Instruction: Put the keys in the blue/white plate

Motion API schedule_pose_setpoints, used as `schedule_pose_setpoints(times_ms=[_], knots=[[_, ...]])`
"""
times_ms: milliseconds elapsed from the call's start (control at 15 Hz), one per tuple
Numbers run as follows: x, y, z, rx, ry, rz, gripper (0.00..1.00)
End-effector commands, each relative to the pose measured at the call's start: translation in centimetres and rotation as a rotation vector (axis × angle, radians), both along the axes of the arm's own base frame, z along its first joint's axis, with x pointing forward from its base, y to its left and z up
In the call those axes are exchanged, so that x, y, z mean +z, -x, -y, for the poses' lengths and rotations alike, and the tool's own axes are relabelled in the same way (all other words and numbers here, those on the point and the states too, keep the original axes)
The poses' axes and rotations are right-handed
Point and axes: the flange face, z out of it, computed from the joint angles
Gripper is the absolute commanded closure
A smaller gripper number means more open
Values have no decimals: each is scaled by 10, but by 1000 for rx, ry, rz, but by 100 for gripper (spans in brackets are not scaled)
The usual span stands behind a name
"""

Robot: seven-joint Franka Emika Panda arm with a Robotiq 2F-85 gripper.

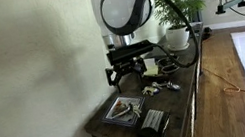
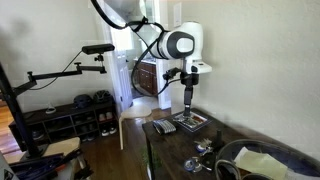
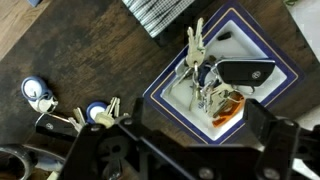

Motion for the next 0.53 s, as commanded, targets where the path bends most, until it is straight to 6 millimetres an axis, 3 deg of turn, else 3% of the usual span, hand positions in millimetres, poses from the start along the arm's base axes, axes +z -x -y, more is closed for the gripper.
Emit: schedule_pose_setpoints(times_ms=[0,467], knots=[[14,25,26,46,-1,-31,0],[-9,31,86,85,-17,-69,0]])
